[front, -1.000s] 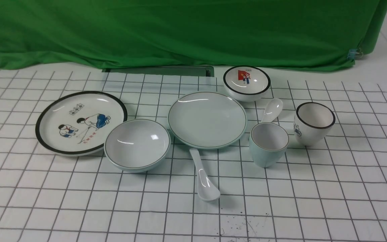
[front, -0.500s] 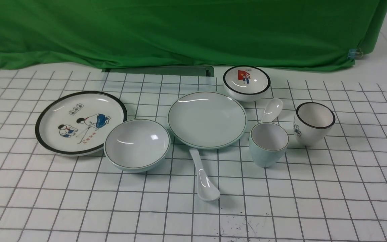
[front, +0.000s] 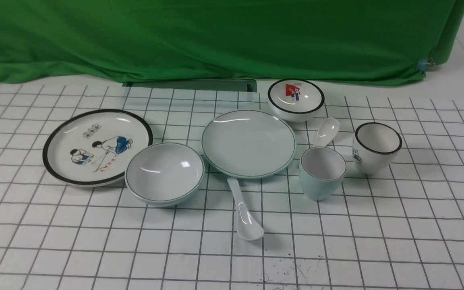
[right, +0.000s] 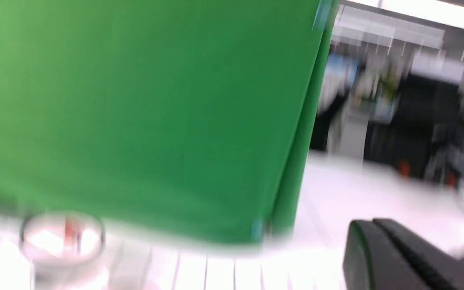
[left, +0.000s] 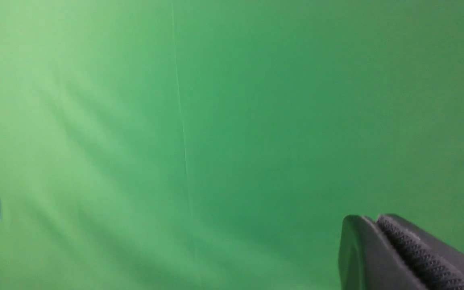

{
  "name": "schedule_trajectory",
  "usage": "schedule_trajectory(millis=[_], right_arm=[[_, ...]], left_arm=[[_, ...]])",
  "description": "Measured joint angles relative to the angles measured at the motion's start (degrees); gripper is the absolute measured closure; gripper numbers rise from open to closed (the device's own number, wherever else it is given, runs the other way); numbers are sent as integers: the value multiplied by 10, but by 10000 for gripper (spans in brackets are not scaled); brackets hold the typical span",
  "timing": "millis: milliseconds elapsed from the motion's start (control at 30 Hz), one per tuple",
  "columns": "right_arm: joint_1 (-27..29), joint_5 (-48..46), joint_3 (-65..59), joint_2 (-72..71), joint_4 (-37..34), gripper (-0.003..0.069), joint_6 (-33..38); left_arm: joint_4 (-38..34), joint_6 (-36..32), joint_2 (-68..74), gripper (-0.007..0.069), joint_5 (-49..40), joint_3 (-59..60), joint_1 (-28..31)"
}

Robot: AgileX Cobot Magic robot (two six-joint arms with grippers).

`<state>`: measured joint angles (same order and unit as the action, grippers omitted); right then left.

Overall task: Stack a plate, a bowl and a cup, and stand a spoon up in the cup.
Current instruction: Use the left arm to grab a blue rice bowl

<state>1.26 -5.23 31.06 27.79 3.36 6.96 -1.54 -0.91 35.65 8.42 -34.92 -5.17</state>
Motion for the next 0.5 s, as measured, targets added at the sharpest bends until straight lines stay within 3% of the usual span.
schedule_trajectory(millis=[100, 133, 167, 200, 267, 400, 500], right_arm=[[0, -91, 18, 54, -10, 645, -4], [-1, -150, 22, 79, -25, 645, -8], [-4, -206, 22, 98, -44, 645, -10], [-6, -222, 22, 103, -50, 645, -10], [-28, -297, 16, 140, -81, 645, -9], [-69, -337, 6, 186, -98, 645, 14], [-123, -327, 3, 227, -101, 645, 31]], left_arm=[[-8, 24, 75, 634, -106, -36, -2], [-23, 27, 125, 634, -194, -63, -6], [-37, 21, 171, 634, -270, -87, -10], [-43, 20, 177, 634, -280, -90, -11], [-88, -11, 265, 634, -381, -130, -17], [-134, -23, 361, 613, -421, -170, -17], [-152, -24, 443, 508, -433, -217, -20]])
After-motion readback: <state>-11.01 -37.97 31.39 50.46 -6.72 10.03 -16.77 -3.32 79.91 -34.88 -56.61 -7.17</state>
